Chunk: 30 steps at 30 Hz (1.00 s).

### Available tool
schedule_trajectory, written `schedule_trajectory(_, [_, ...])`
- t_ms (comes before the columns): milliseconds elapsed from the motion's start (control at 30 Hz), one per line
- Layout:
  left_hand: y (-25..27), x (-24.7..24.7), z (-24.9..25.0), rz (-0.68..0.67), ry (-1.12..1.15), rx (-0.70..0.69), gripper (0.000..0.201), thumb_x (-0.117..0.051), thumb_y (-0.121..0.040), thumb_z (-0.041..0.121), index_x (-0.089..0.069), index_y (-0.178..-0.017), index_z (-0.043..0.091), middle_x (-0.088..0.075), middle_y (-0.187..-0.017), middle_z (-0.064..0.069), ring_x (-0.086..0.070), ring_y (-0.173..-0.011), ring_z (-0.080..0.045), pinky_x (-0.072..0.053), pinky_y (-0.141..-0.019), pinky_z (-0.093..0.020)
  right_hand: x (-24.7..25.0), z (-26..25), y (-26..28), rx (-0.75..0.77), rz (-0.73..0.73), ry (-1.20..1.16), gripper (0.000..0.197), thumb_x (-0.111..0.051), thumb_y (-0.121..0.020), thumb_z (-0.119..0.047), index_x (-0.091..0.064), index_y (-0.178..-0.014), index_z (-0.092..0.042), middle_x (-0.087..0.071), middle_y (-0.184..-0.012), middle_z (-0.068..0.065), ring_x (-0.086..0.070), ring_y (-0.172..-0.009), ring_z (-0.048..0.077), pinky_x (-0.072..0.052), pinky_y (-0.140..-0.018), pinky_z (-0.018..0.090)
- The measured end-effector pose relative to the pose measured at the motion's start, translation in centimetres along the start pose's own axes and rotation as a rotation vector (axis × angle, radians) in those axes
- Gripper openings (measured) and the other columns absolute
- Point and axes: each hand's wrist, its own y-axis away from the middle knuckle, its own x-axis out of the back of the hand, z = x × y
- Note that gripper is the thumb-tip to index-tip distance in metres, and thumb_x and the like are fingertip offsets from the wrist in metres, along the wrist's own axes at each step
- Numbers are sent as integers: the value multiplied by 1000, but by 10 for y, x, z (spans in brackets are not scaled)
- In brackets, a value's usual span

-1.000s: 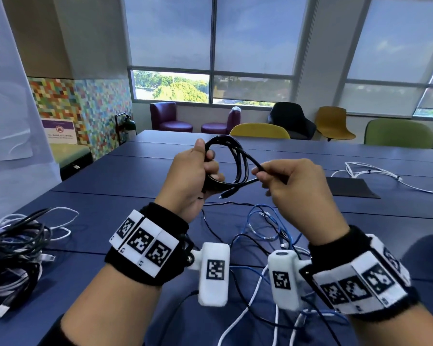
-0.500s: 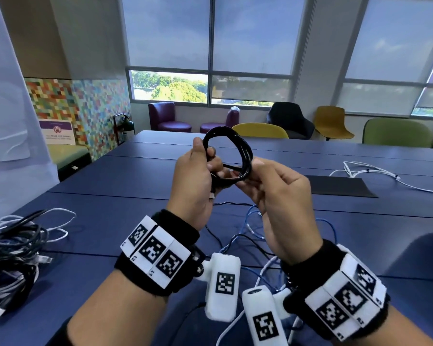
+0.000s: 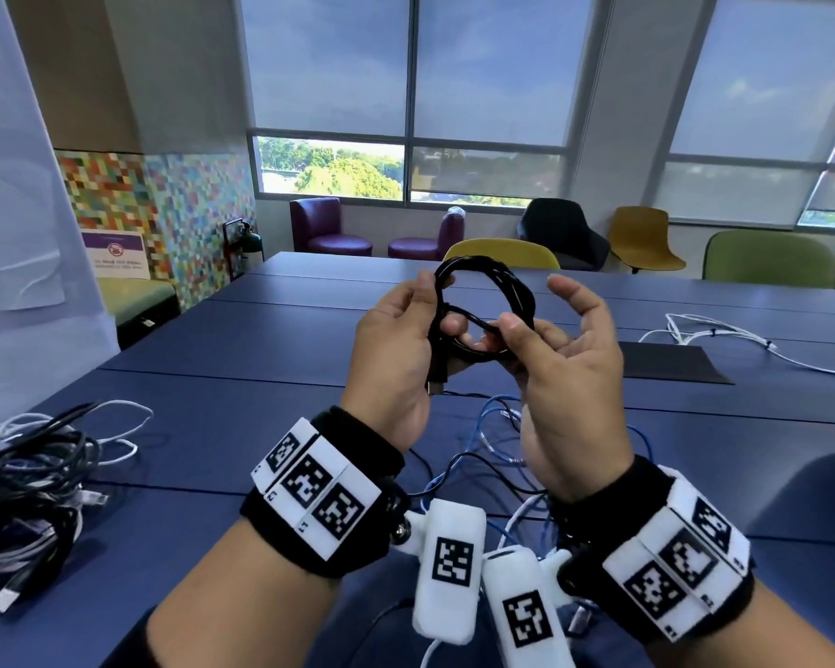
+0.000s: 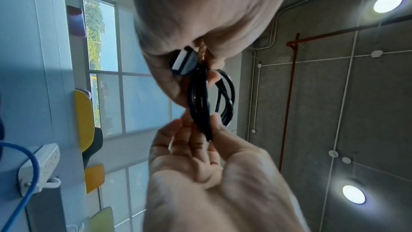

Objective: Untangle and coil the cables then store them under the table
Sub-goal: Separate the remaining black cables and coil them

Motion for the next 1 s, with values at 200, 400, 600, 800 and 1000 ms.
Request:
schedule_trajectory(200, [0,-6,1,-105,-56,-24,29,-59,-96,25,-43,-113,10,-47,-64,-1,-48,-64,-16,-49,-72,-32,6,-3,-7,-134,40,-85,44,-58,-94,-2,-43,-130,-21,-62,-83,6,-58,-75,15,-46,-80,35])
schedule_trajectory(400, [-1,-6,-5,2,-181,-86,13,-51,-100,22,-51,-104,10,-45,-58,6,-49,-55,-13,-39,-68,-38,6,-4,-7,-183,-41,-121,43,-55,-93,2,-47,-126,-24,-64,-77,-2,-57,-74,9,-35,-82,26])
schedule_trajectory(600, [-1,-1,1,-25,51,66,21,-51,-99,19,-59,-87,4,-37,-56,-1,-42,-57,-19,-48,-60,-29,7,-9,-9,-227,-139,-129,41,-47,-94,6,-46,-128,-18,-64,-65,-1,-57,-63,10,-36,-71,24])
schedule_trajectory(800, [-3,4,8,-143,255,117,23,-59,-87,24,-64,-79,4,-31,-51,1,-42,-54,-17,-51,-61,-29,11,-12,-13,-130,-238,113,46,-56,-93,3,-44,-123,-29,-66,-77,4,-59,-72,16,-41,-70,28])
schedule_trajectory(1000, [-1,1,9,-92,79,58,28,-50,-98,20,-64,-81,4,-27,-48,3,-35,-50,-15,-46,-53,-28,15,3,-11,721,-252,996,34,-57,-76,12,-69,-99,-10,-52,-82,3,-45,-70,11,-35,-61,13])
